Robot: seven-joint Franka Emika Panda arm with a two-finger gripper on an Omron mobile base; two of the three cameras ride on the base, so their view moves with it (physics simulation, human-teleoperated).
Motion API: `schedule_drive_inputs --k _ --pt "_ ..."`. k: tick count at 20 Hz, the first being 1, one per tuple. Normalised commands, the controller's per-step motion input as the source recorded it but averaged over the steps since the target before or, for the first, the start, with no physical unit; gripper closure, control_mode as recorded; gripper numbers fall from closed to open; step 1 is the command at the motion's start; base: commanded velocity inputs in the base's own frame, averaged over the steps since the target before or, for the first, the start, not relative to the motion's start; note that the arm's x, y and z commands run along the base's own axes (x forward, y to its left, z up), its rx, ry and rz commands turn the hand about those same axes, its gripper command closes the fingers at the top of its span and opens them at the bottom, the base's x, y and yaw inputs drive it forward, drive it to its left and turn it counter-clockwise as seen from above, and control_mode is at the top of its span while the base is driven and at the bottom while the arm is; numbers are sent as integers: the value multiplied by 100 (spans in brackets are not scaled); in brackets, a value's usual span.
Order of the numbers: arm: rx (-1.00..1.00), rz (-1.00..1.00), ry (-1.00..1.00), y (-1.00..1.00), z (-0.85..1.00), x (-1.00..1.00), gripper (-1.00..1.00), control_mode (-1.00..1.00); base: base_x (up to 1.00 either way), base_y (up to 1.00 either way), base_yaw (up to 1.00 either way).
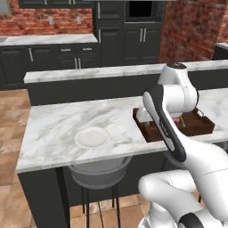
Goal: Create a steak meal by picking up the steak and asparagus from the tray and placing them on the plate. Leave the kiwi on the tray.
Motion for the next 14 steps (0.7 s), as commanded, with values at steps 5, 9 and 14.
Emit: schedule_drive_inputs --k 5,9,14 --pt "0 0 0 0 0 0 -100 100 51 28 -8" --pt "0 0 0 0 0 0 -100 100 10 28 -5" --pt "0 0 0 3 -4 0 -100 -100 0 5 -1"
